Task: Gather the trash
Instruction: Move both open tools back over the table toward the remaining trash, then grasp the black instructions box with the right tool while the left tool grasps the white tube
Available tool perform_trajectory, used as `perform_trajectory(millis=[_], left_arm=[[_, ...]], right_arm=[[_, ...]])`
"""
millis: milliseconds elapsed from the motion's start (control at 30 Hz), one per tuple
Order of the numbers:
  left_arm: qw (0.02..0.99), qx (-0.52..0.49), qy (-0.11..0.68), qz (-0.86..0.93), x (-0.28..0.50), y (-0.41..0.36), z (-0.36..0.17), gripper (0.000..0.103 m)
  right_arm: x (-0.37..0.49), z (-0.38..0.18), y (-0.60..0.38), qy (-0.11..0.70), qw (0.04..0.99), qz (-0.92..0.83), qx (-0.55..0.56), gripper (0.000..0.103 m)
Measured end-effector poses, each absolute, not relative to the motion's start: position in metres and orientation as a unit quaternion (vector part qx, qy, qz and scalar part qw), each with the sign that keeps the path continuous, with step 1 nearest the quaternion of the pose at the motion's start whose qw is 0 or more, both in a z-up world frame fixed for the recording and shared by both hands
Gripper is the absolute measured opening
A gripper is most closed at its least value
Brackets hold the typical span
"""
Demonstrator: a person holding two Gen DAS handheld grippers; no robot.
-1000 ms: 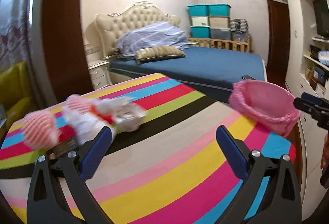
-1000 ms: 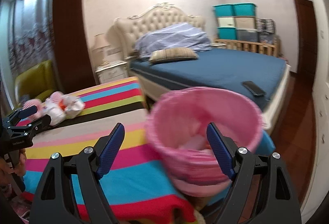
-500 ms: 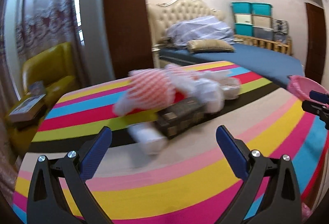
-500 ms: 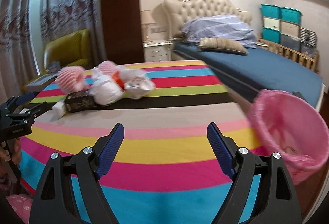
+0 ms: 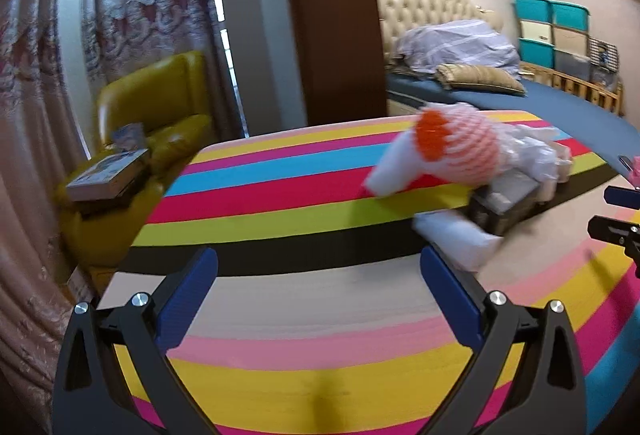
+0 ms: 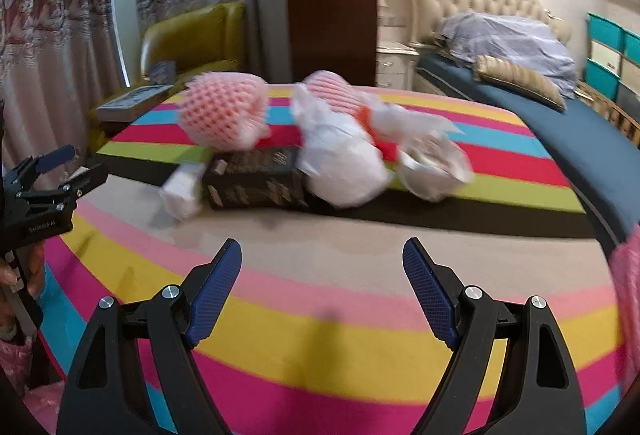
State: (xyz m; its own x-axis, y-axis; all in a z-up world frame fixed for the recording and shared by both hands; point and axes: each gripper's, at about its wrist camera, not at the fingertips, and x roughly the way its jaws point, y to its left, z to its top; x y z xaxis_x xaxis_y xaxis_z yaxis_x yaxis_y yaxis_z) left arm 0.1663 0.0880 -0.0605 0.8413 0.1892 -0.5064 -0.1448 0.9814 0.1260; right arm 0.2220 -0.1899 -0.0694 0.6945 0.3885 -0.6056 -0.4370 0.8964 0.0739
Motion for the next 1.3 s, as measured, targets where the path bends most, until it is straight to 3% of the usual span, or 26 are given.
perform_trajectory(millis=[233,333,567,667,767,1033,1133,1200,1300], left_arm=[[0.957,-0.005,0.276,0.085,0.161,0.116,-0.059,0.098],[0.958,-0.007,0.275,0.081,0.161,0.117,-0.058,0.098],[0.954,-0.014,0.288,0.084,0.163,0.117,-0.059,0.098],[0.95,-0.008,0.301,0.087,0.163,0.117,-0.061,0.098],[0.944,-0.005,0.316,0.089,0.164,0.119,-0.064,0.098],[0.934,-0.005,0.349,0.078,0.167,0.119,-0.071,0.098],[0.933,0.0,0.352,0.071,0.171,0.112,-0.07,0.098],[0.934,0.001,0.353,0.062,0.174,0.106,-0.069,0.098],[0.933,-0.003,0.357,0.047,0.183,0.097,-0.067,0.098]], right_arm=[[0.241,-0.072,-0.145,0.342,0.902,0.261,-0.035,0.078],[0.247,-0.077,-0.131,0.363,0.889,0.277,-0.045,0.069],[0.279,-0.078,-0.127,0.387,0.876,0.288,-0.011,0.068],[0.29,-0.075,-0.118,0.389,0.874,0.292,-0.01,0.071],[0.3,-0.073,-0.111,0.393,0.875,0.282,0.0,0.082],[0.31,-0.076,-0.084,0.396,0.883,0.249,-0.044,0.081],[0.31,-0.078,-0.081,0.389,0.89,0.229,-0.066,0.071],[0.311,-0.079,-0.088,0.398,0.885,0.232,-0.061,0.058],[0.304,-0.08,-0.108,0.407,0.879,0.243,-0.056,0.049]])
